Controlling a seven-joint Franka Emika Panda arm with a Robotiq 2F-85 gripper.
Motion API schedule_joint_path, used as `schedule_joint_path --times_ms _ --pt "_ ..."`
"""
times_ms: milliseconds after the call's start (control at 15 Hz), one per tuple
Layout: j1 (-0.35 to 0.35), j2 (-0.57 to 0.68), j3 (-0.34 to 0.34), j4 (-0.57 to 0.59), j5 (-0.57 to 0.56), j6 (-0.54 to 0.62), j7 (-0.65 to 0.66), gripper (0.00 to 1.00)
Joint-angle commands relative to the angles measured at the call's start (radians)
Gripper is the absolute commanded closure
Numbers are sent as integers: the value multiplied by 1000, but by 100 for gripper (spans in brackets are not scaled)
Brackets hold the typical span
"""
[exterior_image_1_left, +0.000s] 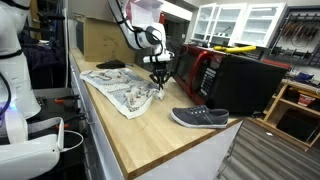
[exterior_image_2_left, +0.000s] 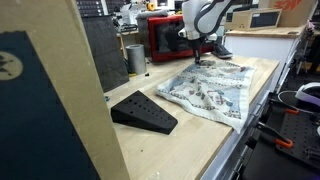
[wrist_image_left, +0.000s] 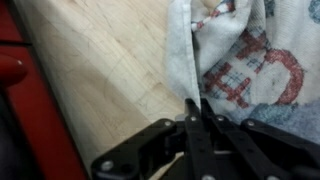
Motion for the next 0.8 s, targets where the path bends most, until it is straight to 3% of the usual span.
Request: schedule_joint_path --times_ms 0,267,467,733 --pt "27 -15 -24 0 -76 -8 20 100" --pt "50 -14 -47 3 -238 0 87 100" --pt "76 -4 -54 7 -420 -21 147 100" --pt "86 -11 -8 -25 -554 -46 123 100"
